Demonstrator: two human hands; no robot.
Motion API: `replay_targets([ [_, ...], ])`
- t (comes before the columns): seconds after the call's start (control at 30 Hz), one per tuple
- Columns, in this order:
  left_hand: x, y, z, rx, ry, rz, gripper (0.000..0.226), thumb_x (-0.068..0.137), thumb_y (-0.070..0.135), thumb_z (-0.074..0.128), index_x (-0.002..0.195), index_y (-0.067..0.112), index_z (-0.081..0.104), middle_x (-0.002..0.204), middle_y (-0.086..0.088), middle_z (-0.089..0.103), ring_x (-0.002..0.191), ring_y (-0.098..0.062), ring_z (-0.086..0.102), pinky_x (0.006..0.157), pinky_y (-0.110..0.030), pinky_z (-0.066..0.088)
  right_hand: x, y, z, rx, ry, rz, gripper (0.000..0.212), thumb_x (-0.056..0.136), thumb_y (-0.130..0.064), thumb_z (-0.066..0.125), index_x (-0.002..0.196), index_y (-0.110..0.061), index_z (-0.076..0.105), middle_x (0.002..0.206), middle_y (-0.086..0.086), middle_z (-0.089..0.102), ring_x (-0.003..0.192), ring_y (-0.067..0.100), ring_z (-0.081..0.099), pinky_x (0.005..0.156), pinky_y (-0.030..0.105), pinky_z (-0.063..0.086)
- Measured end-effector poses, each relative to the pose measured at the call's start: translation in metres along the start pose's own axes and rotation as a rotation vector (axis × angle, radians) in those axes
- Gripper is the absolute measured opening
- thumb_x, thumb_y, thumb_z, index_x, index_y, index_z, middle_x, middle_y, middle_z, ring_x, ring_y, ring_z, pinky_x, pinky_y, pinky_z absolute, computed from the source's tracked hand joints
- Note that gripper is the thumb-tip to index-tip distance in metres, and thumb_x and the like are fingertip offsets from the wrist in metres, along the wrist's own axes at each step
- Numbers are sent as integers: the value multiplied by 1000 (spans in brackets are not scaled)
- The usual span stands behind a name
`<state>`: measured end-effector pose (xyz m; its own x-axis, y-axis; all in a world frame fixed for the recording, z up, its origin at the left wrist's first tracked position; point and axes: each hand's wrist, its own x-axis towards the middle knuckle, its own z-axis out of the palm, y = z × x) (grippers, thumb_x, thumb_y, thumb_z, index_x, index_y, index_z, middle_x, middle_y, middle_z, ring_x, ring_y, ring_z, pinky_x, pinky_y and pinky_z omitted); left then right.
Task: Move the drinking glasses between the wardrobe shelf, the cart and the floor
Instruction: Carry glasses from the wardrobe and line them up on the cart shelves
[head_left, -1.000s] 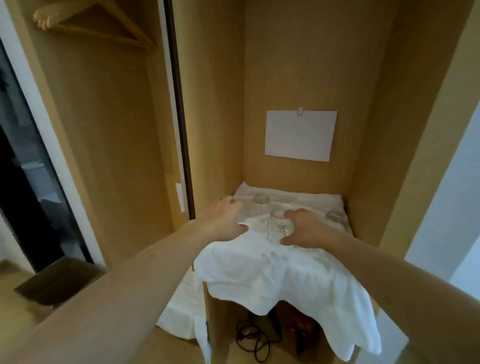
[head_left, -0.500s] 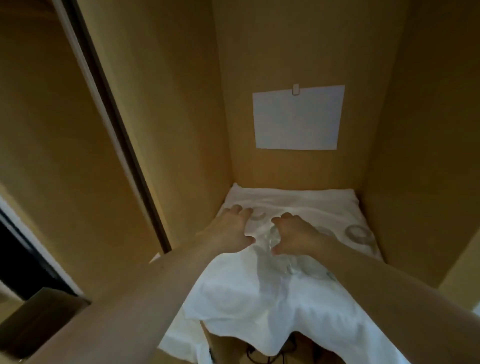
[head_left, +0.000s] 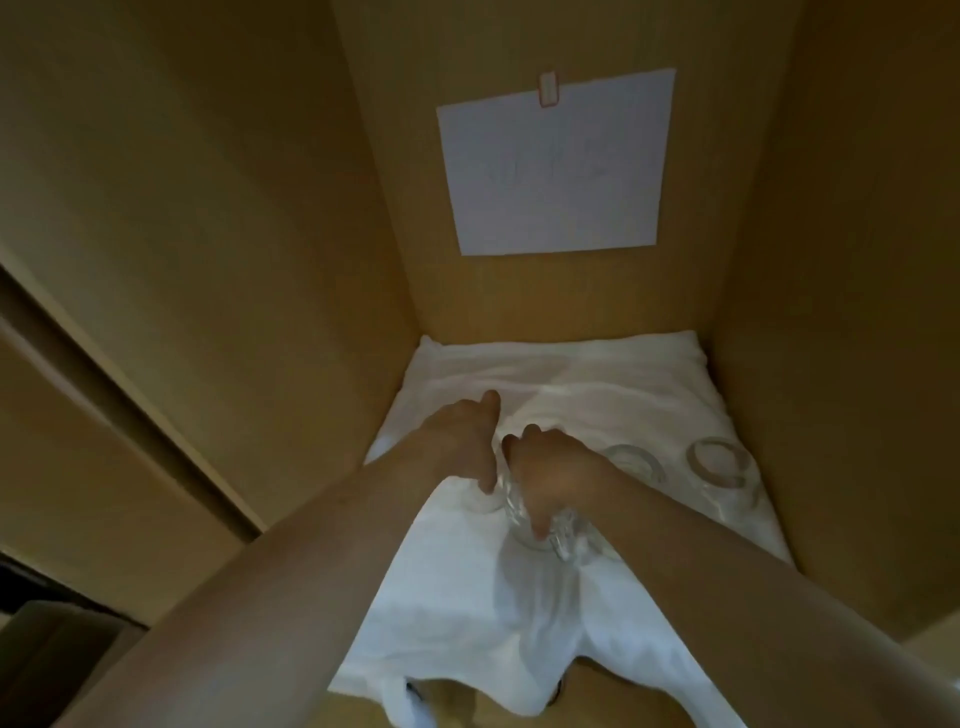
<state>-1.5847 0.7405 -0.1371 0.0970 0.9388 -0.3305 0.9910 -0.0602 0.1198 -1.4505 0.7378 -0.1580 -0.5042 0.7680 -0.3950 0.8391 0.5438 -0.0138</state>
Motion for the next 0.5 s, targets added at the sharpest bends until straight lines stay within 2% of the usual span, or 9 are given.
replay_targets([
  [0.13, 0, -6, 15, 15, 80, -37, 84, 61, 23, 93, 132, 18, 48, 118, -8, 54, 107, -30, 60, 85, -42, 56, 6, -1, 6, -8, 19, 21, 101, 55, -32, 98, 136, -15, 40, 113, 6, 46, 98, 24, 55, 62, 30, 41],
  [0.2, -1, -8, 18, 9, 110, -44, 83, 60, 24, 93, 132, 22, 51, 119, -6, 54, 108, -30, 60, 88, -43, 56, 7, -1, 5, 10, 15, 33, 102, 54, -30, 98, 136, -15, 38, 104, 4, 40, 92, 23, 50, 56, 30, 38],
  [0.3, -6, -10, 21, 11, 139, -48, 82, 61, 24, 93, 133, 24, 53, 122, -6, 53, 110, -31, 60, 89, -44, 56, 7, -3, 8, 22, 38, 42, 97, 52, -27, 97, 131, -17, 41, 93, 1, 35, 87, 22, 47, 49, 29, 33],
  [0.4, -14, -14, 27, 16, 187, -44, 82, 63, 26, 93, 134, 24, 52, 124, -6, 51, 110, -32, 58, 89, -44, 56, 5, -5, 15, 8, 79, 62, 90, 53, -25, 96, 125, -18, 42, 94, 1, 35, 88, 22, 46, 48, 29, 31],
  [0.5, -24, -25, 38, -19, 249, -26, 80, 63, 29, 92, 131, 23, 50, 121, -6, 49, 103, -31, 58, 81, -39, 54, -1, -7, 19, 7, 105, 88, 84, 55, -21, 94, 120, -18, 42, 97, 3, 36, 89, 22, 45, 51, 30, 35],
])
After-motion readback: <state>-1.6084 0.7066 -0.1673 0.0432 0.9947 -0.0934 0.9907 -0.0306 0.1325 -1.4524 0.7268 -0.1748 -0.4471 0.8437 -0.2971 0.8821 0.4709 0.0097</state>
